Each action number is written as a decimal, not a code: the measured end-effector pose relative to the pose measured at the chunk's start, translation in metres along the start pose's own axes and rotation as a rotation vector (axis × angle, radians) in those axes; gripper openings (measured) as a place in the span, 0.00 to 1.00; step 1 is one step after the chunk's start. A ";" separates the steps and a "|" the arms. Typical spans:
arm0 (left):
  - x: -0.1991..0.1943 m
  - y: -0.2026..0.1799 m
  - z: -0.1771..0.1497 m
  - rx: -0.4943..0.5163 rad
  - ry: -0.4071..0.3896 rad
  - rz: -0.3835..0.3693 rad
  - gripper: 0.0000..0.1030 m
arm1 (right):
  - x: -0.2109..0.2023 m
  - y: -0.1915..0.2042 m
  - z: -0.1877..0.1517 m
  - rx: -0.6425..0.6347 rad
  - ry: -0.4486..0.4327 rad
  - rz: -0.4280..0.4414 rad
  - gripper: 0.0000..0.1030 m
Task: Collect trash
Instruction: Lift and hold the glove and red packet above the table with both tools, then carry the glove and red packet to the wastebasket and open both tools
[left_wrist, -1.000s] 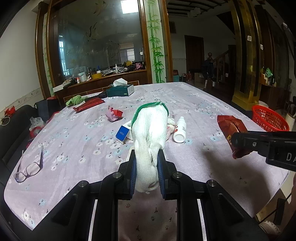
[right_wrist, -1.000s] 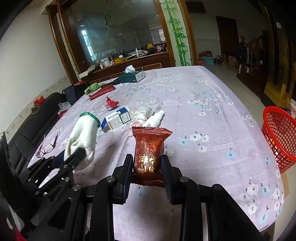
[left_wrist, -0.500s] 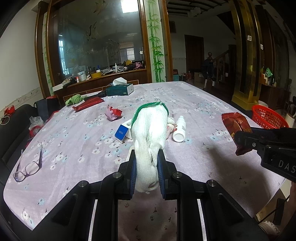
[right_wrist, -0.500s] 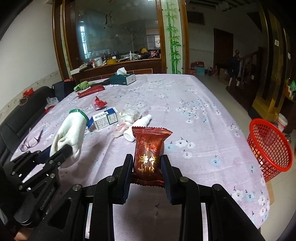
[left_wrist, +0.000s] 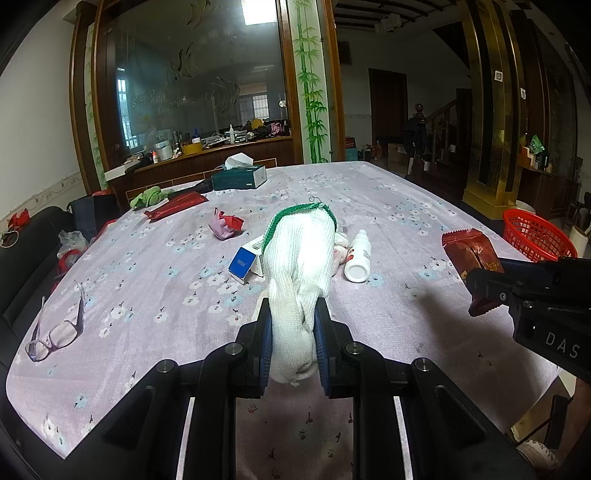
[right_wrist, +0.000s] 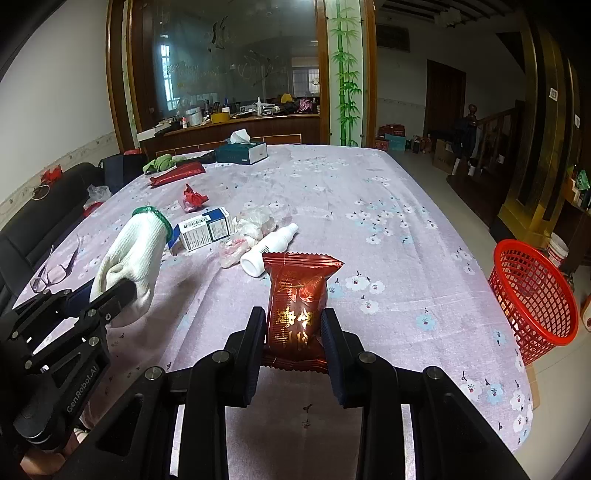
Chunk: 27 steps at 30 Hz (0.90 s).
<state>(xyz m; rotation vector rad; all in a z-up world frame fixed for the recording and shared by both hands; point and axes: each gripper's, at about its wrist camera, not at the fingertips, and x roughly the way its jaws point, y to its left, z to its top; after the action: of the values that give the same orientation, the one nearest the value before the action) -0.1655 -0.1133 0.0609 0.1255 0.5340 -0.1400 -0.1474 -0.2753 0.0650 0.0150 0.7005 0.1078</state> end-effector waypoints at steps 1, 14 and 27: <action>0.000 0.000 -0.001 0.001 0.000 0.000 0.19 | 0.001 0.000 0.000 0.000 0.000 0.000 0.32; 0.000 -0.005 -0.005 0.008 0.010 -0.025 0.19 | 0.004 -0.007 -0.007 0.012 0.007 -0.002 0.32; 0.001 -0.042 0.029 0.023 0.052 -0.221 0.19 | -0.002 -0.078 -0.005 0.195 0.008 0.018 0.32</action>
<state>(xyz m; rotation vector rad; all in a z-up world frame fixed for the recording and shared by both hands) -0.1578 -0.1594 0.0817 0.0927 0.5981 -0.3597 -0.1443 -0.3534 0.0587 0.2073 0.7169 0.0566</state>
